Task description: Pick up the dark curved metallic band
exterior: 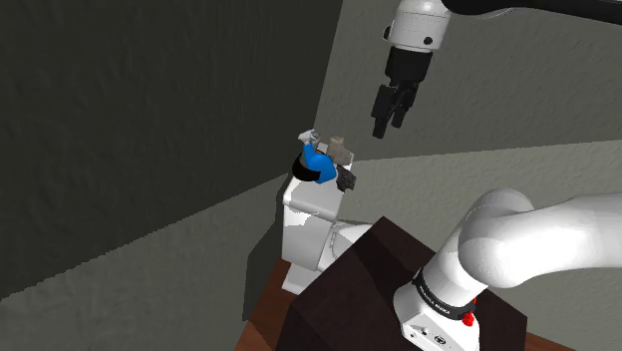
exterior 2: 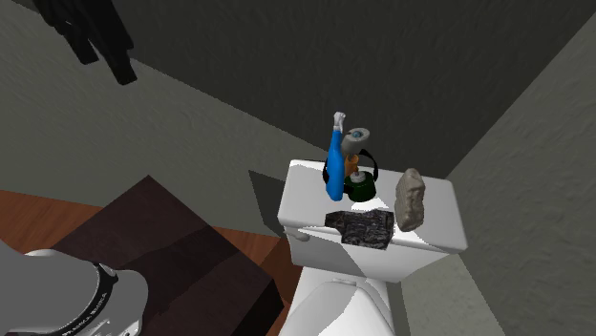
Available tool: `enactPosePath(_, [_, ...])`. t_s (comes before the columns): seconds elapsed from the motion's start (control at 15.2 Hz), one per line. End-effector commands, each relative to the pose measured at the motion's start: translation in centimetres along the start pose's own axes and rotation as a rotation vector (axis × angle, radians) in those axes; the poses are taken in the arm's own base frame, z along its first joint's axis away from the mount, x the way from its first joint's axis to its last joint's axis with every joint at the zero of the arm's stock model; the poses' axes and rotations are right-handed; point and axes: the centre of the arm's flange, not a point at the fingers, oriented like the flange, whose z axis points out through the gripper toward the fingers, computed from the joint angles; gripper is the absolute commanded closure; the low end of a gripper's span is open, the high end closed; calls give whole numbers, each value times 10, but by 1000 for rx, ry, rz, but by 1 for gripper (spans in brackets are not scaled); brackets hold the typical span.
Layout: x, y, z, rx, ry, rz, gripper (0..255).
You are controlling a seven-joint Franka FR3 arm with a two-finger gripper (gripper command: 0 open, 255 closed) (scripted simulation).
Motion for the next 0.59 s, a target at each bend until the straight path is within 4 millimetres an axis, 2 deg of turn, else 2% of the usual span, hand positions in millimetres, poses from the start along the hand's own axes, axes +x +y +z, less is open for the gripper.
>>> enactPosePath(0.0, [0,0,0,0,0,0,0])
enactPosePath(0.53, [45,77,64,153,122,190,0])
